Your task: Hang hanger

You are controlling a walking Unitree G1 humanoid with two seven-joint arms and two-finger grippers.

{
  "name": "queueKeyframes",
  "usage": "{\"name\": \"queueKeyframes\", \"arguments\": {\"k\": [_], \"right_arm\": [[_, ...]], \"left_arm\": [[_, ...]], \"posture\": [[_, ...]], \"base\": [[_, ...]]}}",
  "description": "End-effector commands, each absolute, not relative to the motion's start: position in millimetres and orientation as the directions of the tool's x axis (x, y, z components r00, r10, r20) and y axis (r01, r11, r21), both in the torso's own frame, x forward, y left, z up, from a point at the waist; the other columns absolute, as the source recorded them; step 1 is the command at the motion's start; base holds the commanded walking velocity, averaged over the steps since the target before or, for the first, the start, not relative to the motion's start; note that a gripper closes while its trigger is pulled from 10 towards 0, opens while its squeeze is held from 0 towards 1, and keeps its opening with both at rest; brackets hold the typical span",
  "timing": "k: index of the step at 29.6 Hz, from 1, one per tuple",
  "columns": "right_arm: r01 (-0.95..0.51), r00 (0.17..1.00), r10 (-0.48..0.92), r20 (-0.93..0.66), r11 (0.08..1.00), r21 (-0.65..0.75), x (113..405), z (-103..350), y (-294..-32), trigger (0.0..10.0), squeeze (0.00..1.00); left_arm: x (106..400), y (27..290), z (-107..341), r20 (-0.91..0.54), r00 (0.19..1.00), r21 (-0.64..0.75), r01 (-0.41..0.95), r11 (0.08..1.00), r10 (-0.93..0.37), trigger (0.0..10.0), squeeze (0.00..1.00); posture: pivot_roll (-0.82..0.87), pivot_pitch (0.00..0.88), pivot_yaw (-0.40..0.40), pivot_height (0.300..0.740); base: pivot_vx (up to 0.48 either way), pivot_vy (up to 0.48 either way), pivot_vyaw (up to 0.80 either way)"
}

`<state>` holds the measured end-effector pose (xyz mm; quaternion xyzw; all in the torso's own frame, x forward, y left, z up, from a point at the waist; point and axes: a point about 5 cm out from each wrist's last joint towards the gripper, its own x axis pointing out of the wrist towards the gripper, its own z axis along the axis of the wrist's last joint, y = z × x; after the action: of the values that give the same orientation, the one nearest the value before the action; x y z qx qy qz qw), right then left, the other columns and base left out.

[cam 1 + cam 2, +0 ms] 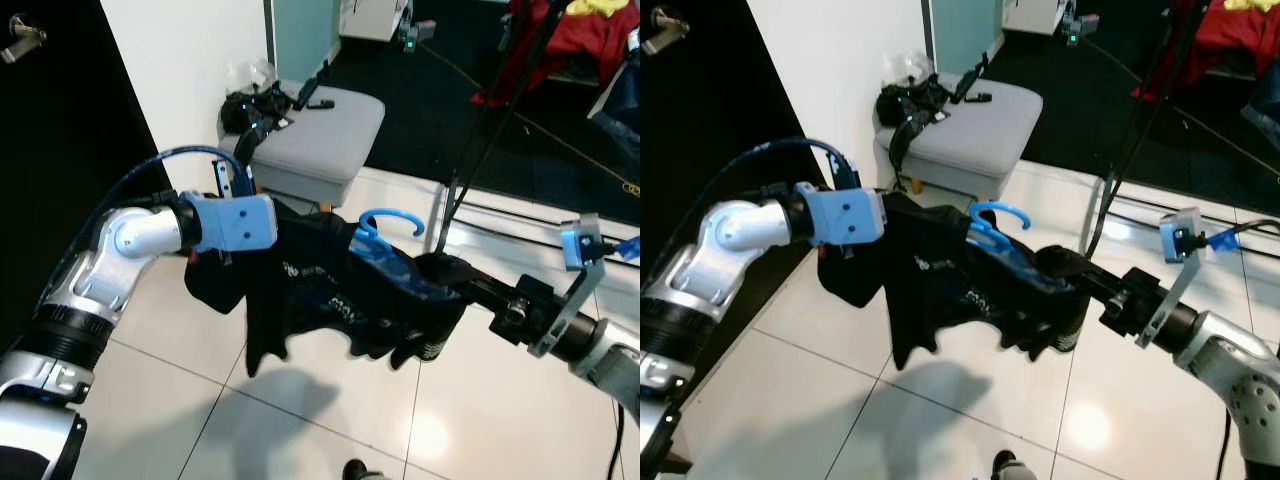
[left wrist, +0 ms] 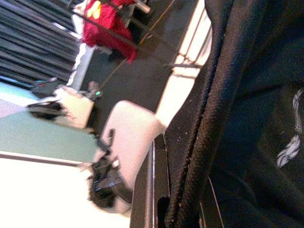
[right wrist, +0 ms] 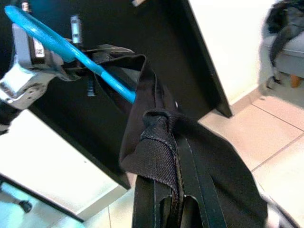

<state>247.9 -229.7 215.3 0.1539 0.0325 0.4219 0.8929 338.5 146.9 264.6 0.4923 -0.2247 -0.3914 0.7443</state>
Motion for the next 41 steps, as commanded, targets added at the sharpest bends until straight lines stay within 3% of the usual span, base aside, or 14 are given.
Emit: {"name": "queueKeyframes", "arguments": {"k": [1, 3, 5, 9, 11, 12, 13, 15, 16, 17, 20, 21, 30, 41], "right_arm": [[-0.777, 0.601, 0.795, 0.083, 0.557, 0.294, 243.7, 219.3, -225.6, 0.2, 0.00], [-0.783, 0.596, 0.798, 0.088, 0.554, 0.284, 245.0, 220.4, -224.6, 0.5, 0.00], [-0.774, 0.618, 0.777, 0.120, 0.574, 0.268, 251.5, 225.6, -225.8, 0.0, 0.00], [-0.772, 0.624, 0.768, 0.142, 0.579, 0.261, 254.1, 229.5, -226.9, 0.0, 0.00], [-0.774, 0.626, 0.765, 0.152, 0.586, 0.242, 256.5, 234.0, -228.7, 2.5, 0.00], [-0.774, 0.626, 0.765, 0.152, 0.586, 0.242, 256.5, 234.0, -228.7, 2.5, 0.00], [-0.777, 0.623, 0.769, 0.143, 0.587, 0.228, 256.5, 234.2, -229.6, 4.5, 0.00], [-0.777, 0.623, 0.769, 0.143, 0.587, 0.228, 256.5, 234.2, -229.6, 4.5, 0.00], [-0.778, 0.620, 0.773, 0.133, 0.583, 0.234, 256.6, 233.4, -230.6, 10.0, 0.00], [-0.799, 0.590, 0.796, 0.135, 0.553, 0.235, 253.5, 234.4, -229.6, 10.0, 0.33], [-0.799, 0.590, 0.796, 0.135, 0.553, 0.235, 253.5, 234.4, -229.6, 10.0, 0.33], [-0.855, 0.493, 0.864, 0.103, 0.459, 0.241, 240.9, 232.8, -222.8, 10.0, 1.00], [-0.900, 0.363, 0.932, 0.008, 0.349, 0.262, 220.4, 224.5, -221.2, 10.0, 1.00], [-0.858, 0.447, 0.886, -0.118, 0.463, 0.223, 220.0, 220.5, -251.2, 10.0, 1.00]], "left_arm": [[332.3, 138.9, 264.5, -0.055, 0.539, 0.895, 0.399, 0.197, -0.840, 10.0, 0.00], [327.4, 132.2, 260.7, -0.067, 0.496, 0.877, 0.443, 0.187, -0.866, 10.0, 0.00], [315.3, 122.3, 247.5, -0.122, 0.398, 0.834, 0.538, 0.123, -0.909, 10.0, 0.00], [307.7, 119.1, 237.7, -0.168, 0.341, 0.804, 0.590, 0.071, -0.925, 10.0, 0.00], [295.4, 115.2, 223.7, -0.225, 0.255, 0.759, 0.651, -0.004, -0.940, 10.0, 0.00], [295.4, 115.2, 223.7, -0.225, 0.255, 0.759, 0.651, -0.004, -0.940, 10.0, 0.00], [291.3, 113.6, 219.7, -0.236, 0.229, 0.745, 0.667, -0.024, -0.944, 10.0, 0.00], [291.3, 113.6, 219.7, -0.236, 0.229, 0.745, 0.667, -0.024, -0.944, 10.0, 0.00], [289.7, 112.5, 217.2, -0.238, 0.219, 0.737, 0.676, -0.029, -0.946, 10.0, 0.00], [289.6, 112.2, 215.4, -0.239, 0.217, 0.731, 0.682, -0.028, -0.947, 10.0, 0.00], [289.6, 112.2, 215.4, -0.239, 0.217, 0.731, 0.682, -0.028, -0.947, 10.0, 0.00], [290.3, 112.8, 210.8, -0.241, 0.228, 0.715, 0.698, -0.014, -0.943, 10.0, 0.00], [299.0, 123.7, 207.4, -0.249, 0.305, 0.700, 0.712, 0.047, -0.919, 10.0, 0.00], [307.6, 142.0, 205.6, -0.277, 0.358, 0.675, 0.733, 0.085, -0.891, 10.0, 0.00]], "posture": [[-0.04, 0.188, 0.022, 0.740], [-0.04, 0.186, 0.022, 0.740], [-0.03, 0.186, 0.021, 0.740], [-0.03, 0.187, 0.020, 0.740], [-0.03, 0.188, 0.019, 0.740], [-0.03, 0.188, 0.019, 0.740], [-0.03, 0.188, 0.018, 0.740], [-0.03, 0.188, 0.018, 0.740], [-0.03, 0.189, 0.016, 0.740], [-0.03, 0.189, 0.015, 0.740], [-0.03, 0.189, 0.015, 0.740], [-0.04, 0.192, 0.014, 0.740], [-0.04, 0.189, 0.011, 0.740], [-0.04, 0.186, 0.011, 0.740]], "base": [[0.000, 0.000, 0.00], [0.000, 0.000, 0.00], [0.000, 0.000, 0.00], [0.000, 0.000, 0.00], [0.000, 0.000, 0.00], [0.000, 0.000, 0.00], [0.000, 0.000, 0.00], [0.000, 0.000, 0.00], [0.000, 0.000, 0.00], [0.000, 0.000, 0.00], [0.000, 0.000, 0.00], [0.000, 0.000, 0.00], [0.000, 0.000, 0.00], [0.000, 0.000, 0.00]]}}
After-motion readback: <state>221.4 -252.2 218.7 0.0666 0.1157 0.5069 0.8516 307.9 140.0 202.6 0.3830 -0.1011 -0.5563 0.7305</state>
